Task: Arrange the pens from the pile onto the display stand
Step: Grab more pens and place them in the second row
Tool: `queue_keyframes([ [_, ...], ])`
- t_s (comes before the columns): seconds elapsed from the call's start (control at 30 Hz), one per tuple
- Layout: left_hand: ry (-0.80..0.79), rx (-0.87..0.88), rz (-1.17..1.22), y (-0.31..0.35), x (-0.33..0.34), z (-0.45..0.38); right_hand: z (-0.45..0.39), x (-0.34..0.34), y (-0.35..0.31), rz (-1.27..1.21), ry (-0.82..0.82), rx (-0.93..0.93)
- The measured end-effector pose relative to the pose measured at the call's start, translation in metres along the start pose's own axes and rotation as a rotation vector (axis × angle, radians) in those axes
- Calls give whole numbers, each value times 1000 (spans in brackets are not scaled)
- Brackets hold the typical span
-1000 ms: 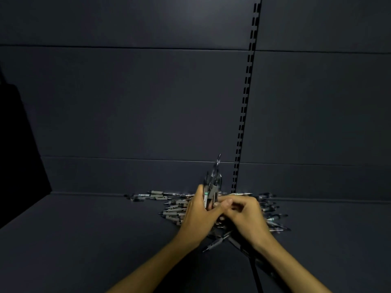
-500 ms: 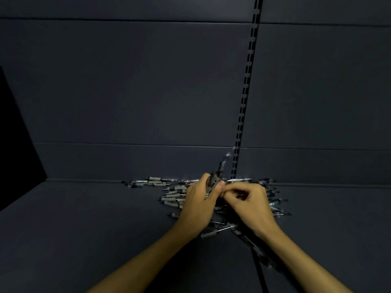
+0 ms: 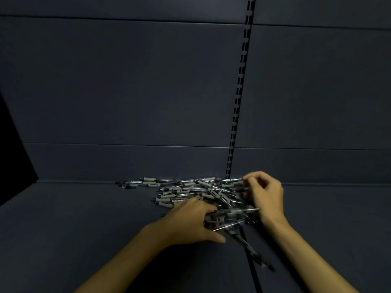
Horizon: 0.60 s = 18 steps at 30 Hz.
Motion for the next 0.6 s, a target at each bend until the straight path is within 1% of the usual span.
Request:
queue_keyframes([
  [0.17, 11, 69, -138, 0, 6, -1, -14, -6, 11, -80, 32, 142],
  [0.3, 40, 102, -277, 4, 9, 0, -14, -5, 14, -56, 22, 151],
  [0.43, 90, 170, -298, 4, 9, -1, -16, -6, 14, -63, 27, 153],
  [0.53, 186, 262, -305, 4, 11, -2, -17, -8, 13, -83, 39, 154],
  [0.6, 243, 327, -257, 3, 14, -1, -17, -9, 12, -89, 36, 156],
])
Point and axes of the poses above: each hand's wrist, its own z-axis away from the middle knuckle, its own x-axis out of the palm, y = z × x, the point moved 1 cm from there along -z, towards the middle knuckle, and after that the axes turned 9 degrees about z, right-handed, at the moved point
